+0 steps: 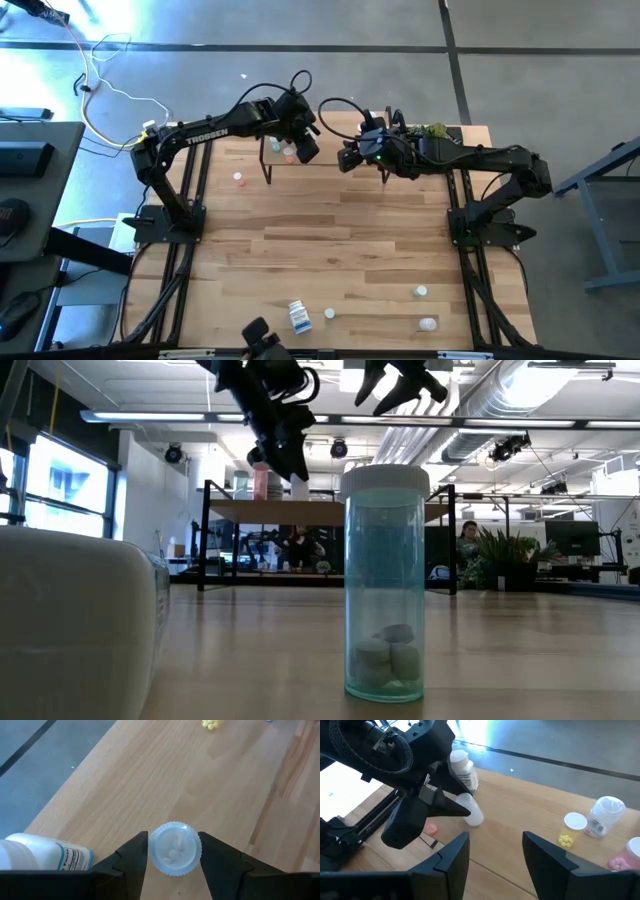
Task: Pick and place medicine bottles onto shelf by color
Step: Put the left transparent pill bottle on the shelf, then put the right blue pill bottle on the shelf
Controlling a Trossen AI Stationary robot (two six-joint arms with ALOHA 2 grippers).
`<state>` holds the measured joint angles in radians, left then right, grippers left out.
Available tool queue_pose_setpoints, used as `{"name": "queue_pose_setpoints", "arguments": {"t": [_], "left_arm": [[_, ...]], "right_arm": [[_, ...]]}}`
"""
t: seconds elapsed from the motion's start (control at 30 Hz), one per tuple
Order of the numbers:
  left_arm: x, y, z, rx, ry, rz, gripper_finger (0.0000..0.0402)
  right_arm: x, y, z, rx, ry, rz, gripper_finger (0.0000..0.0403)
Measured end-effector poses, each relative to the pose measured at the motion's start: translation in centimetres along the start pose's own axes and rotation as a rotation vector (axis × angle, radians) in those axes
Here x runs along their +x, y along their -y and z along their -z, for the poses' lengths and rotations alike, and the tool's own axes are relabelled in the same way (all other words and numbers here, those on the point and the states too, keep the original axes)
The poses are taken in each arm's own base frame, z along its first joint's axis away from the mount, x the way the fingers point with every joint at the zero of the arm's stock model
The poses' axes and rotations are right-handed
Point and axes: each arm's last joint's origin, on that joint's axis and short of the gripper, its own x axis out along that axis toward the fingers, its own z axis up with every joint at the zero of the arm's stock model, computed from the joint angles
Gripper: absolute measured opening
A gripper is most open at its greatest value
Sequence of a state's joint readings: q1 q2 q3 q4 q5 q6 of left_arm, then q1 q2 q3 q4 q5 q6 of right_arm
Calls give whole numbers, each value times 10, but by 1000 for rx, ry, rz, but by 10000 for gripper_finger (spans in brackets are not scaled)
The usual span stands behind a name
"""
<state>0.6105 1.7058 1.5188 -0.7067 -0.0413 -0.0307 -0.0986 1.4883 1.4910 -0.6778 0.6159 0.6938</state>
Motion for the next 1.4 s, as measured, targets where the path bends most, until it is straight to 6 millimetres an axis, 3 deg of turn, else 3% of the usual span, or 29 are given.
{"name": "queue_pose_setpoints", "arguments": {"t": [0.33,0.53,0.8,1.07,1.4], "left_arm": [[-1,-1,-1,16,-1,-23,221],[-15,-1,-15,13,48,-19,247],[-35,-3,-24,44,37,-13,250],[-61,11,-24,91,54,97,244],[-75,29,-4,127,34,240,231]], "right_arm": [[-10,5,-4,33,-12,-25,174],[-24,10,-4,49,-37,-40,174],[-37,10,1,53,-128,-119,174],[-48,8,19,24,-263,-121,174],[-58,5,44,9,-388,-37,174]]}}
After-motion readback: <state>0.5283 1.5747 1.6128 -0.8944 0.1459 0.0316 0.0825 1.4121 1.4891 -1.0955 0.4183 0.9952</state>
